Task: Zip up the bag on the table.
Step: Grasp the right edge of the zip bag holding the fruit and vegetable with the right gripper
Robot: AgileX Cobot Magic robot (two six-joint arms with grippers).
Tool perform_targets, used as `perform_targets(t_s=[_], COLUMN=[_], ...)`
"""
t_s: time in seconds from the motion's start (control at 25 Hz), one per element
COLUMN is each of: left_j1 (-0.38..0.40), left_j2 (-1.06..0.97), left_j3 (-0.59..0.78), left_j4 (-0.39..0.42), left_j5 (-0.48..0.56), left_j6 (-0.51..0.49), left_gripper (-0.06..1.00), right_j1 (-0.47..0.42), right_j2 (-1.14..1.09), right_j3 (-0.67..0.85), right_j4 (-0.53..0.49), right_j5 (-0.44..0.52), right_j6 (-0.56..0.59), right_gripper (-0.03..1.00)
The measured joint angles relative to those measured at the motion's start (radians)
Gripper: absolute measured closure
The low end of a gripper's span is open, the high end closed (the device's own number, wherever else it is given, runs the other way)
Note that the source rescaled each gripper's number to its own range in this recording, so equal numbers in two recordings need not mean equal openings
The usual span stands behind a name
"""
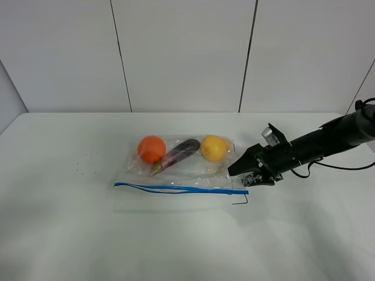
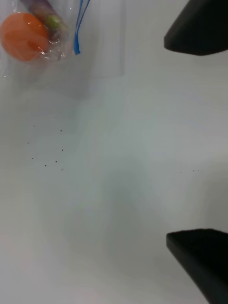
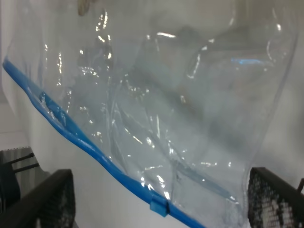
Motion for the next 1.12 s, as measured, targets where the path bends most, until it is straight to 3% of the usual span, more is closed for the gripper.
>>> perform_targets(t_s=[0.32, 0.6, 0.84, 1.12], left_j1=[0.0, 0.0, 0.0, 0.0], left_j2=[0.0, 0.0, 0.0, 0.0], left_j3=[0.0, 0.0, 0.0, 0.0], left_j4=[0.0, 0.0, 0.0, 0.0], left_j5=[0.0, 0.0, 0.0, 0.0], left_j6=[0.0, 0.0, 0.0, 0.0], left_gripper=[-0.06, -0.06, -0.06, -0.06], right_j1=[0.001, 0.003, 0.003, 0.003], right_j2=[0.067, 0.067, 0.067, 0.067], right_j3=[-0.001, -0.001, -0.001, -0.001], right_j4=[0.01, 0.033, 0.032, 0.032], right_j5=[0.036, 0.044, 0.044, 0.044], right_j6=[-0.026, -0.033, -0.041, -0.044], right_gripper=[0.17, 0.32, 0.51, 0.61])
